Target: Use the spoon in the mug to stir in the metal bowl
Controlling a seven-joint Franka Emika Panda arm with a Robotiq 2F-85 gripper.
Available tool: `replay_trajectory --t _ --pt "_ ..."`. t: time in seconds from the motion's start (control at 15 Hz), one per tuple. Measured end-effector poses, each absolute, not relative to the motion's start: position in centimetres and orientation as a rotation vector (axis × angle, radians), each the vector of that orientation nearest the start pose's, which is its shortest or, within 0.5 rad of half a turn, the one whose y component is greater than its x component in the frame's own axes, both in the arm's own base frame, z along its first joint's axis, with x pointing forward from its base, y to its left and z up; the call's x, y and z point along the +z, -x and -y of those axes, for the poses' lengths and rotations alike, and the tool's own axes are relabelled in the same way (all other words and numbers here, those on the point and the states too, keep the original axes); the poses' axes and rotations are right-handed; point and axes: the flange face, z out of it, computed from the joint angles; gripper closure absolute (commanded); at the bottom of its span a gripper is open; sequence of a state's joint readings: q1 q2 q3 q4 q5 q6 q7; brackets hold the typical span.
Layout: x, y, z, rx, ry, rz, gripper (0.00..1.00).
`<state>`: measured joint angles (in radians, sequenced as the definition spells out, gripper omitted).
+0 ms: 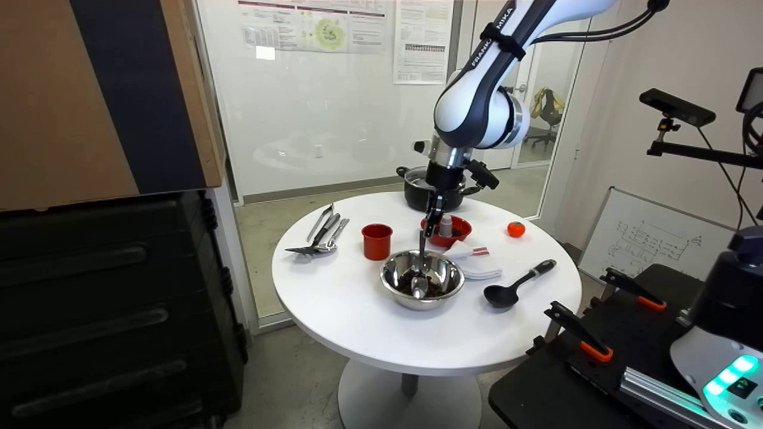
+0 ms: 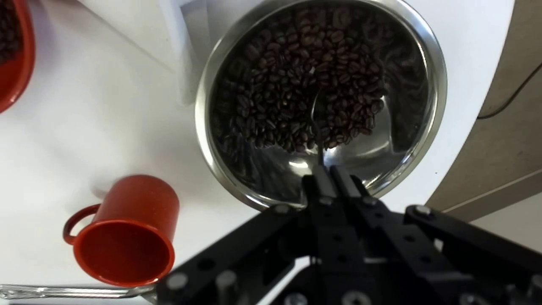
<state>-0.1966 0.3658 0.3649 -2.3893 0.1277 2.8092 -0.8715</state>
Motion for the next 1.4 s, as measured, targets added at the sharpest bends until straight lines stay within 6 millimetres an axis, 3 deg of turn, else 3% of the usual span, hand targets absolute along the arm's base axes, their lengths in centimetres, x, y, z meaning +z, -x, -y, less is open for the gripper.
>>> replay_trajectory --t 0.33,0.6,1.0,1.4 --pt "19.2 -50.2 -6.1 -0.211 2.756 1.282 0.99" --pt "19.4 -50.3 -5.3 -0.270 2.785 1.318 0.99" --pt "19.4 -50.4 -6.5 -0.393 2.799 1.328 0.99" --pt "18.9 -50.0 -8.1 -0.407 2.777 1.333 0.99"
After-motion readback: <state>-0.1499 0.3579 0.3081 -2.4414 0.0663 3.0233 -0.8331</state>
